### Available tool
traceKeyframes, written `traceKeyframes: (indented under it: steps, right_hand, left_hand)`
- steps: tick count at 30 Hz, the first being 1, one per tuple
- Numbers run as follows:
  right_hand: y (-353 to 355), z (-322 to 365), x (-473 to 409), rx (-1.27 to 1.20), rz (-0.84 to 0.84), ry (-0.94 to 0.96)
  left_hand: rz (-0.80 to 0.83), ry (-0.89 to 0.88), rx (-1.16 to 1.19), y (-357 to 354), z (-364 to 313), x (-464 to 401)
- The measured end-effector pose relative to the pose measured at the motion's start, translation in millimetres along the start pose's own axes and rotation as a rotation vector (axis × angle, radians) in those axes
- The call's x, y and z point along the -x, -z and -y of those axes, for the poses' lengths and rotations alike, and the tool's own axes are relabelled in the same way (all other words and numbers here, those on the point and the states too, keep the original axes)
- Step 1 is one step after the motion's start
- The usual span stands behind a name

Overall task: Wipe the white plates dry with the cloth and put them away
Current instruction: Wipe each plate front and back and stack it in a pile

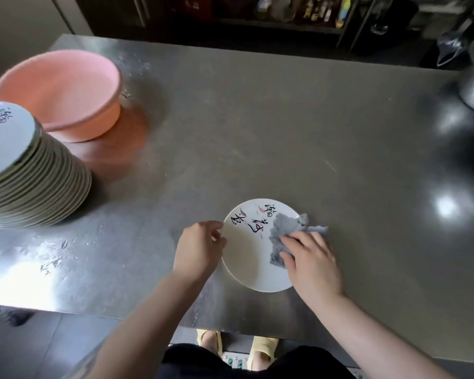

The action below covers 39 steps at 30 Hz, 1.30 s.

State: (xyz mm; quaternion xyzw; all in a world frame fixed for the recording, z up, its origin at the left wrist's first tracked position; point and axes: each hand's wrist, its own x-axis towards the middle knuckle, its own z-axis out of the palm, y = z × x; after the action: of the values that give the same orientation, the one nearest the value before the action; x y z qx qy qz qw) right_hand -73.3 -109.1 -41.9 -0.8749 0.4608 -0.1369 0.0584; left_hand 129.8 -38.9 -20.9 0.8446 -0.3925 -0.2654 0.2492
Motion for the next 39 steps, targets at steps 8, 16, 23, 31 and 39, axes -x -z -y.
traceKeyframes:
  steps: [8,16,23,31,39]
  right_hand:
    - [-19.4,43.6,-50.7,-0.211,0.181,0.049]
    - [8.6,-2.1,4.3,-0.263,0.304,0.177]
    - [-14.3,31.0,-71.0,-0.24,0.239,-0.112]
    - [3.7,12.7,-0.9,-0.383,0.399,0.111]
    - [-7.1,11.0,-69.4,-0.237,0.233,-0.184]
  left_hand:
    - [-0.051,-0.019,0.072,-7.4,9.0,-1.4]
    - [-0.08,-0.009,0.15,-11.6,10.6,-0.6]
    - [-0.096,-0.001,0.193,-14.5,14.5,1.1]
    - [-0.127,0.105,0.386,-14.1,9.0,7.7]
    - [-0.092,0.026,0.301,-18.2,17.6,4.6]
